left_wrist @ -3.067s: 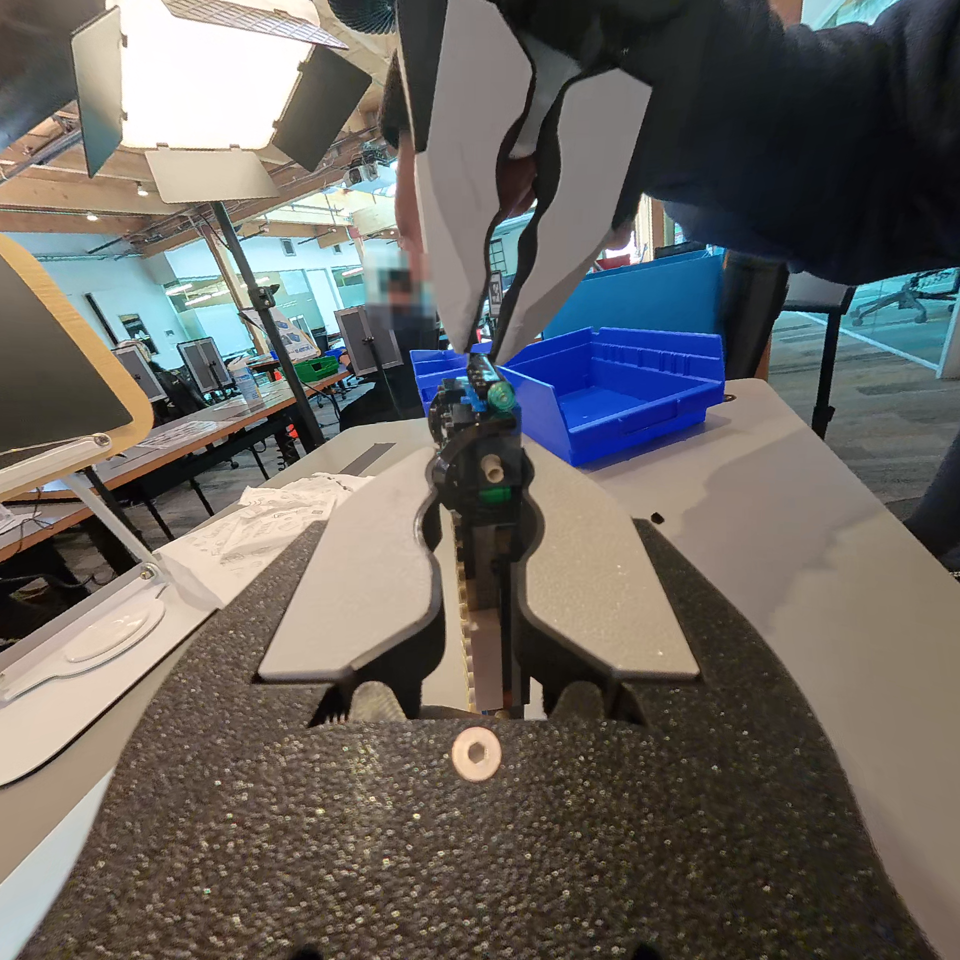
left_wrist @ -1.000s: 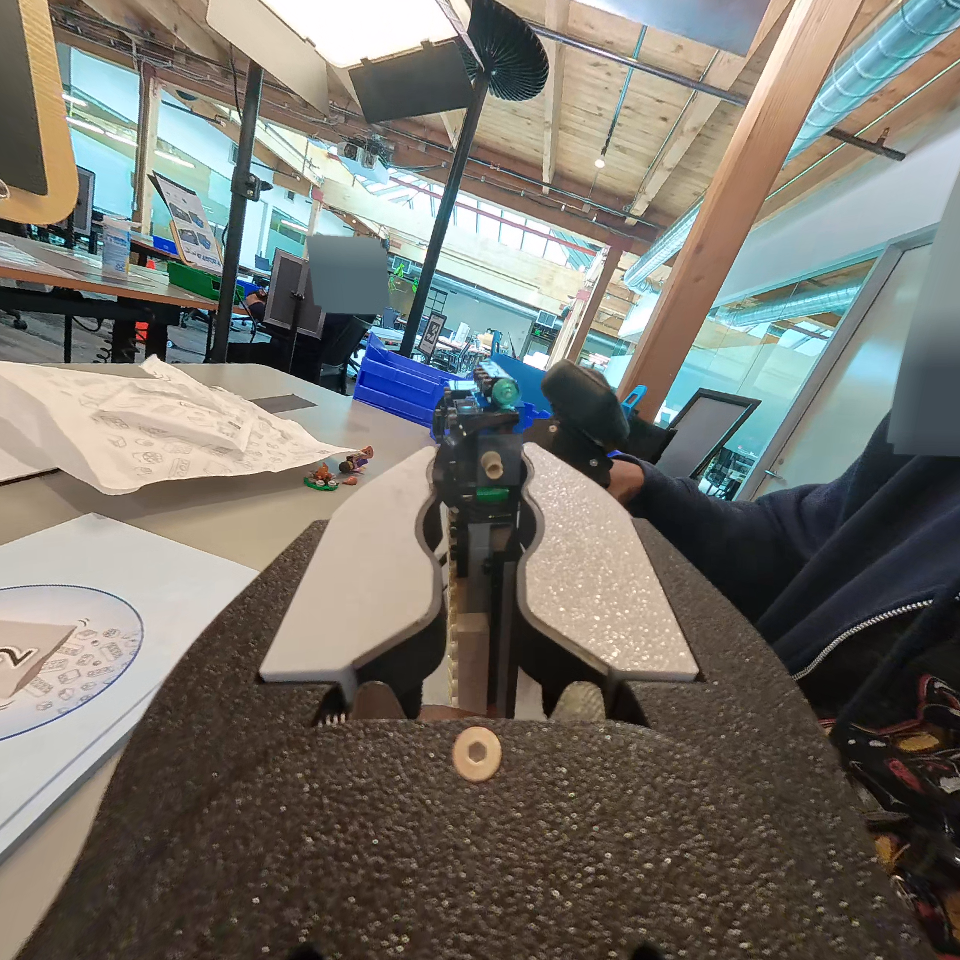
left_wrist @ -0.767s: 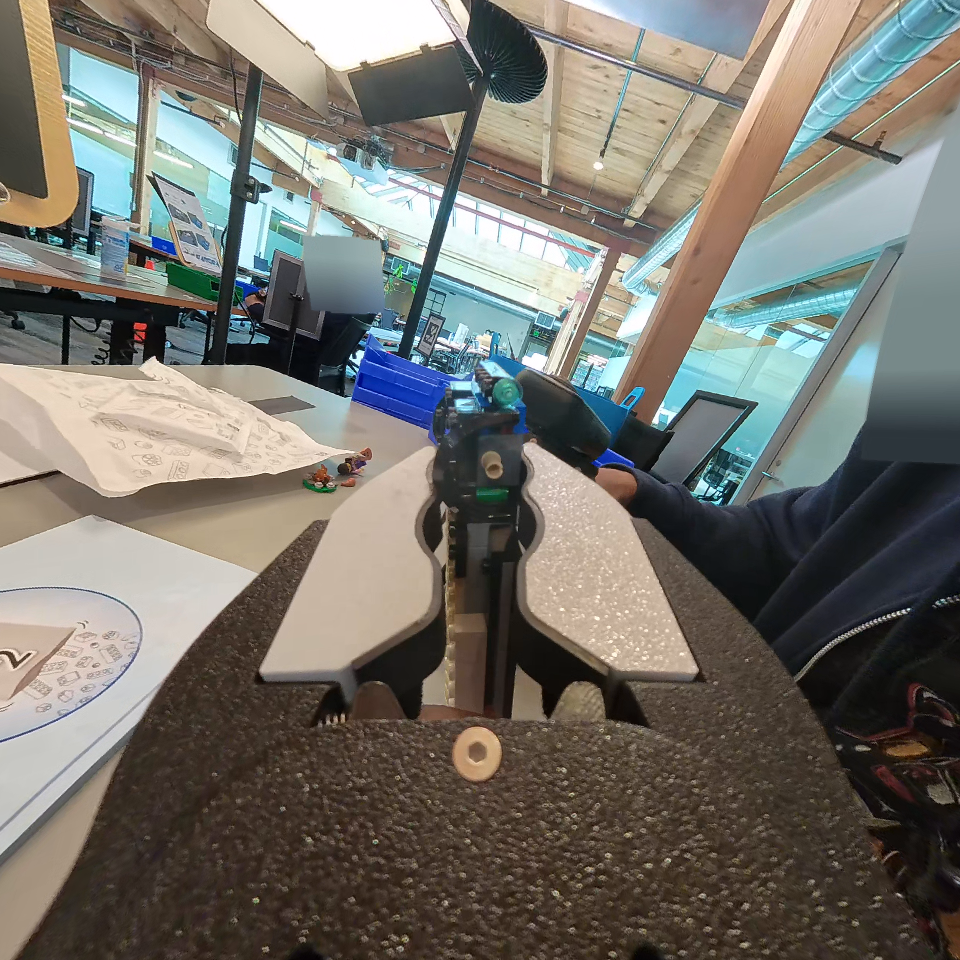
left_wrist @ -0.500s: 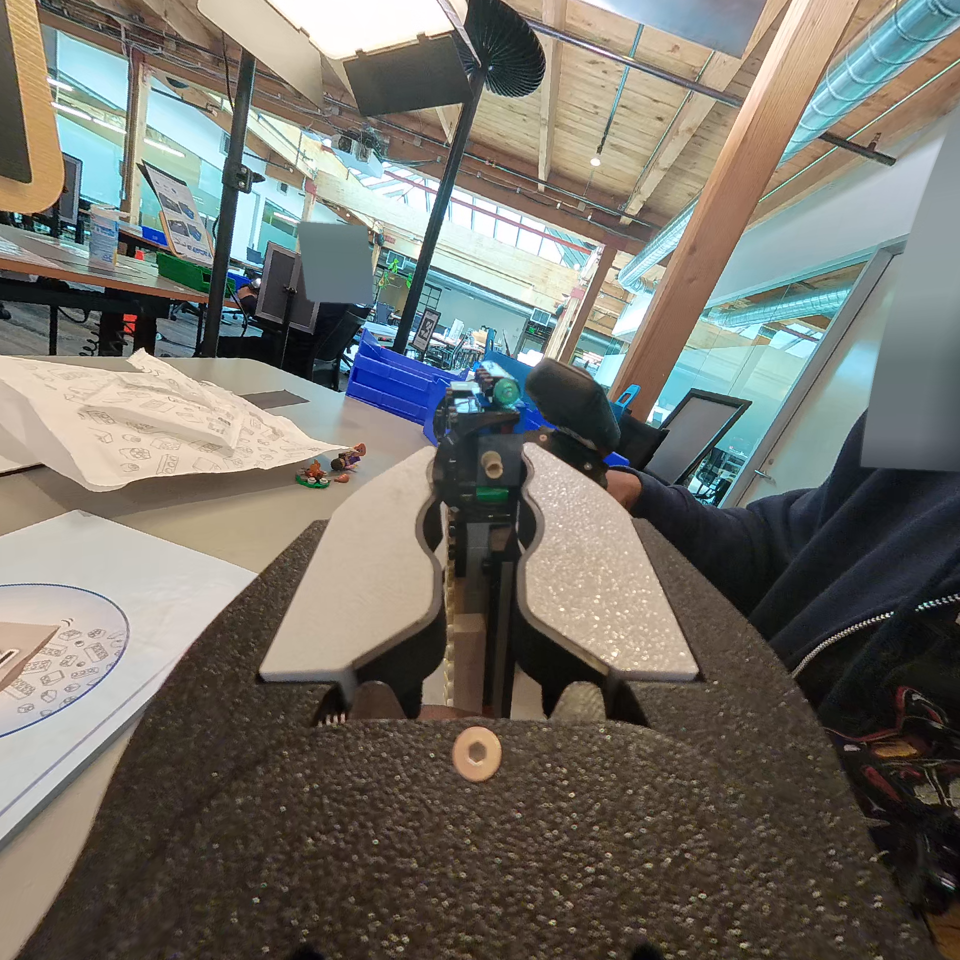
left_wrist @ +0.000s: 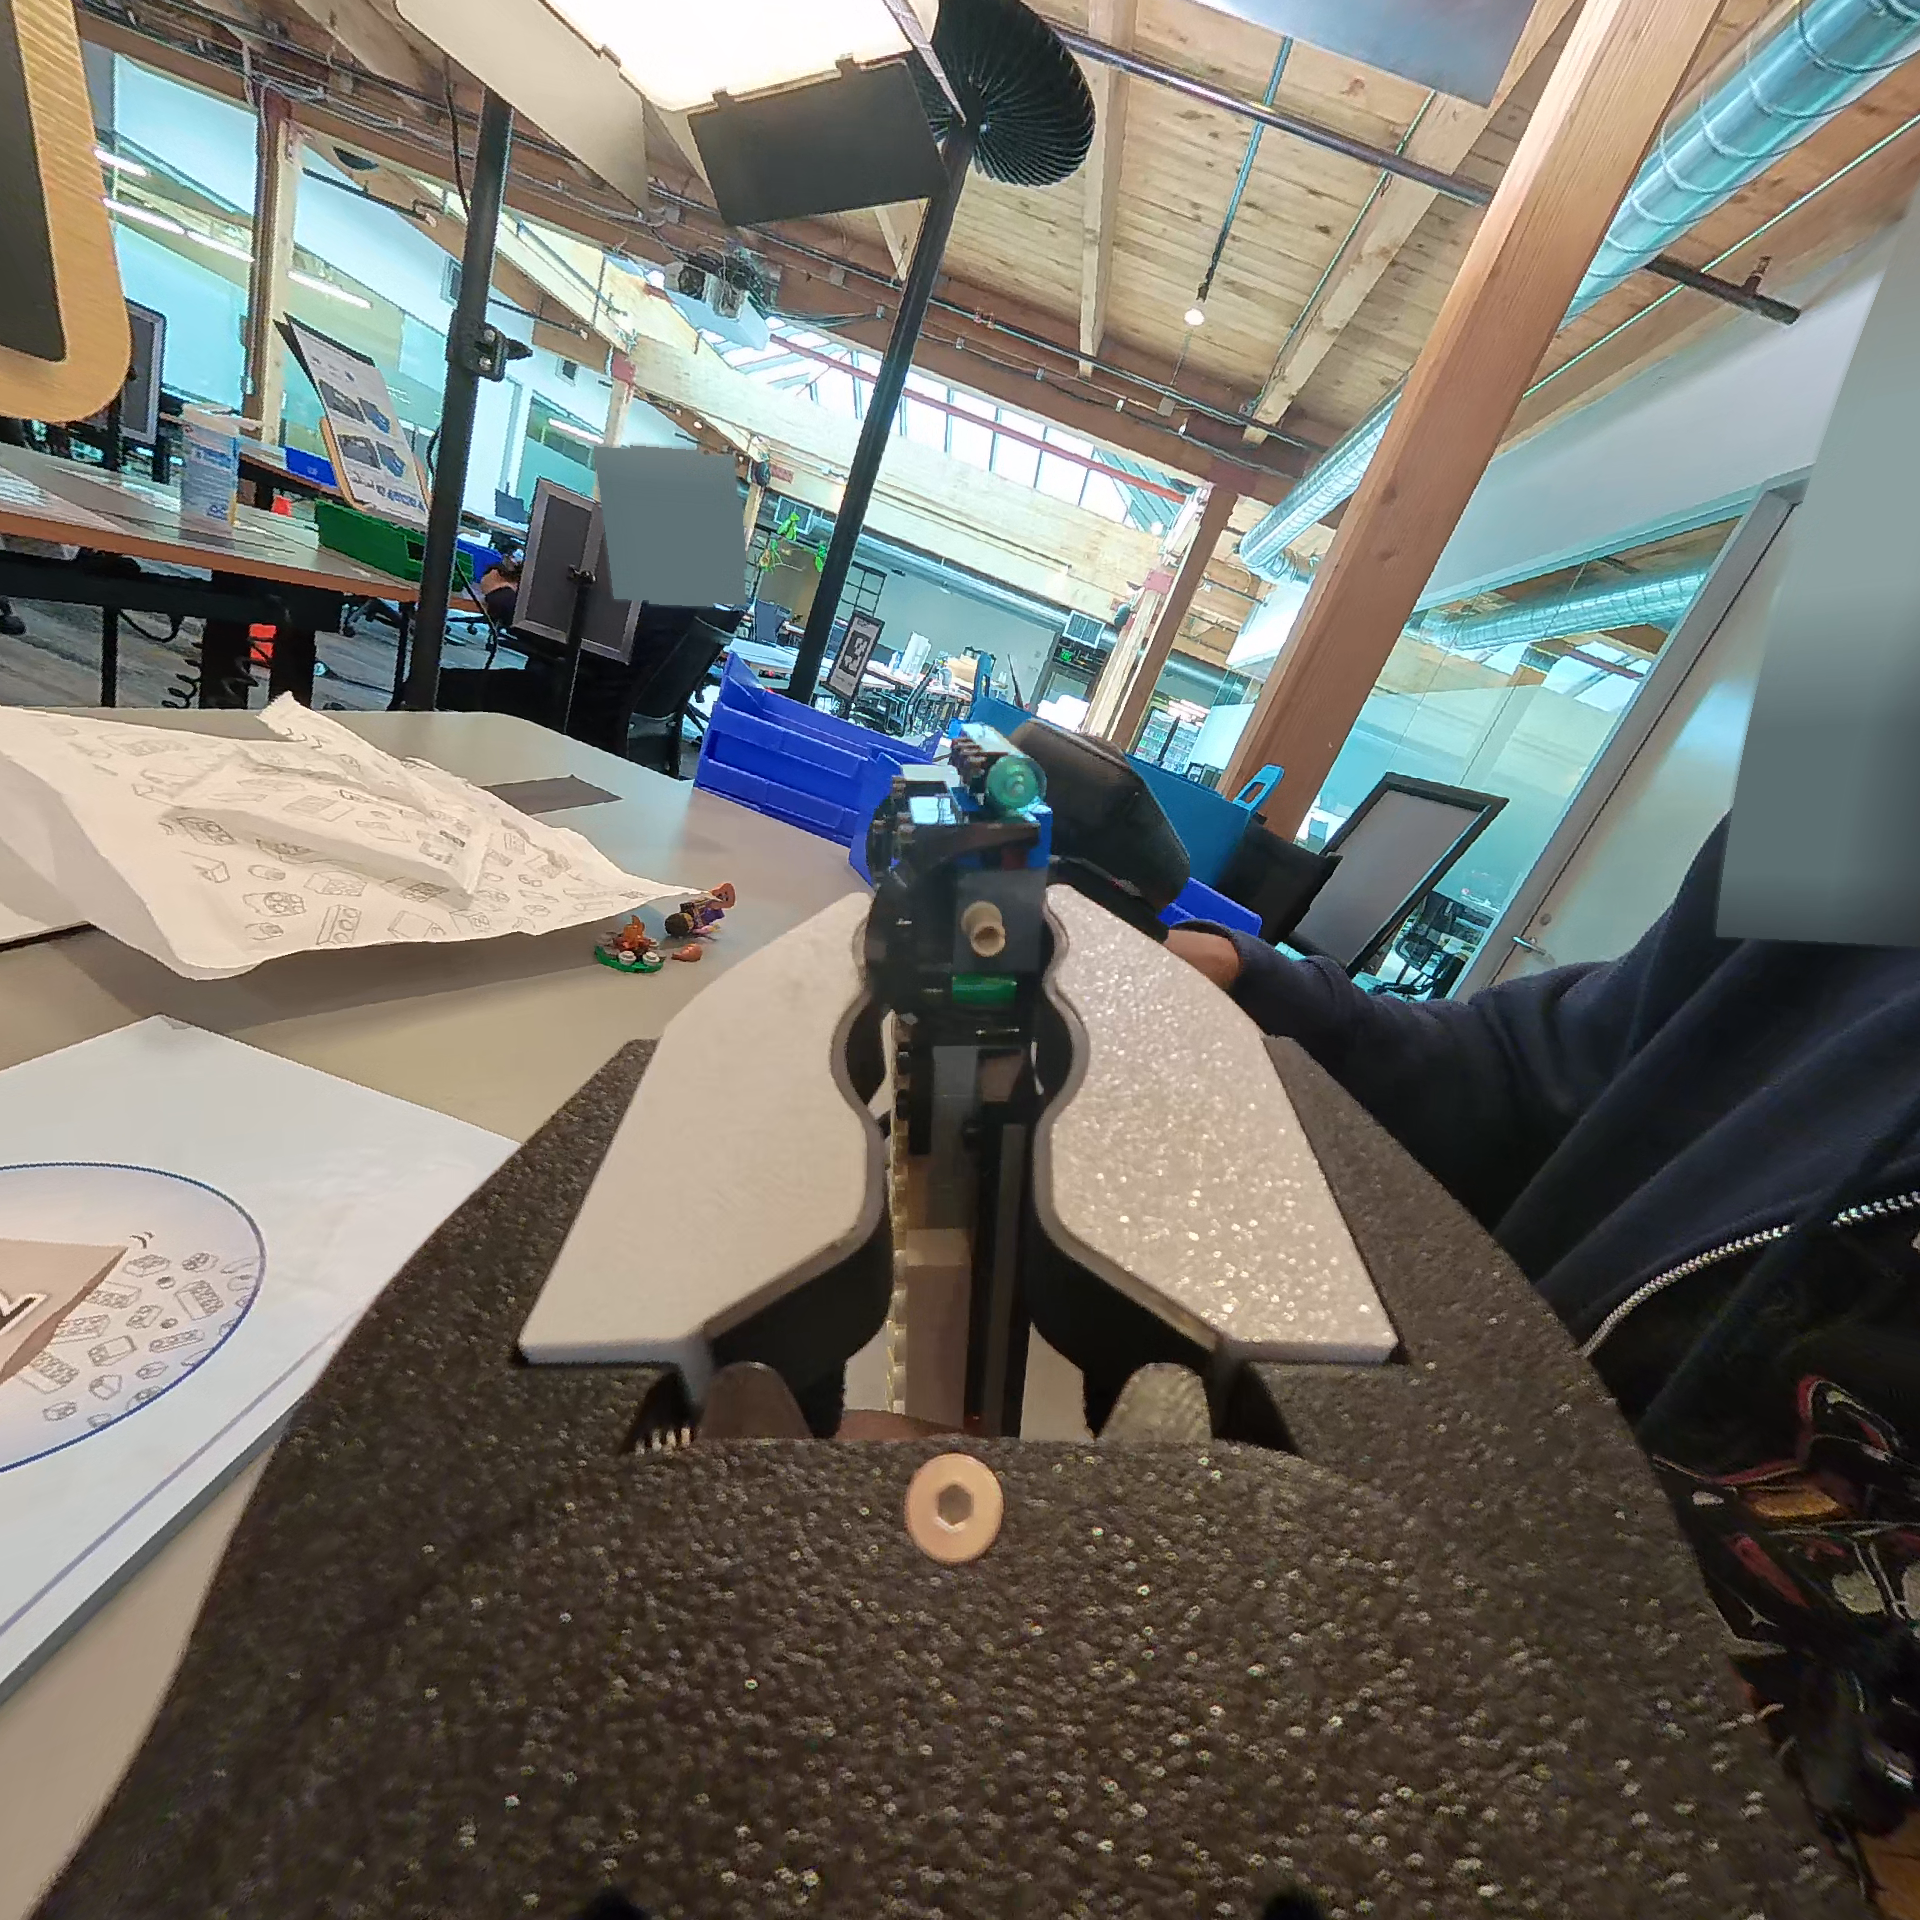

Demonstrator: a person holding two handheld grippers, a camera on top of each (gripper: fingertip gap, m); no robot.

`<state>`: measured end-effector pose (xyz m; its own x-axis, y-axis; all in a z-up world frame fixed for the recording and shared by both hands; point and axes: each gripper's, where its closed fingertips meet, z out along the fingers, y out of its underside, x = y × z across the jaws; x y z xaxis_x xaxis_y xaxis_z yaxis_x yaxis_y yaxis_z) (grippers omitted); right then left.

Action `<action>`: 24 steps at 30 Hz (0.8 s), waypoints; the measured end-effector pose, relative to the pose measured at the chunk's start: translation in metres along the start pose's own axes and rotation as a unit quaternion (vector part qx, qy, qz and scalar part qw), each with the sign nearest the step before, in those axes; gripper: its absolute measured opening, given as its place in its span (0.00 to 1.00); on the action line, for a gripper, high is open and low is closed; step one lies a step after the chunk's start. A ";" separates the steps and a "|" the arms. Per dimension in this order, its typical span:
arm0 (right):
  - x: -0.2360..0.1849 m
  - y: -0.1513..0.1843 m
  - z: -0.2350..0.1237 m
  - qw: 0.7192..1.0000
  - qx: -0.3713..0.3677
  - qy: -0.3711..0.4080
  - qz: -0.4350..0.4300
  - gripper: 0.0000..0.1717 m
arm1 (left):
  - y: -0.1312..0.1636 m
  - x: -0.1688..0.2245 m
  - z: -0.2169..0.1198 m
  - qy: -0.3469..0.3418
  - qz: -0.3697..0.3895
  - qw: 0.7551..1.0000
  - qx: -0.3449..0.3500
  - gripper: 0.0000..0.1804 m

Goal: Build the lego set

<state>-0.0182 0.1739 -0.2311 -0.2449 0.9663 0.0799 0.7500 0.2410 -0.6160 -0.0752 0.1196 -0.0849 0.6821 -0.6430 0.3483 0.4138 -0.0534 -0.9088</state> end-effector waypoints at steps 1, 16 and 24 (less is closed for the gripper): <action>-0.003 -0.002 0.001 1.000 0.001 0.001 -0.004 0.04 | 0.000 0.000 0.000 0.001 -0.001 1.000 0.000 0.14; -0.002 -0.004 0.002 0.999 0.027 0.028 0.020 0.07 | -0.003 0.000 0.002 0.004 -0.013 1.000 0.012 0.14; -0.038 -0.017 0.004 0.998 0.035 -0.004 -0.053 0.09 | -0.004 0.000 0.001 0.004 -0.007 1.000 0.010 0.14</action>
<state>-0.0238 0.1325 -0.2266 -0.3261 0.9349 0.1404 0.6752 0.3343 -0.6575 -0.0757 0.1203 -0.0811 0.6716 -0.6482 0.3589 0.4355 -0.0465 -0.8990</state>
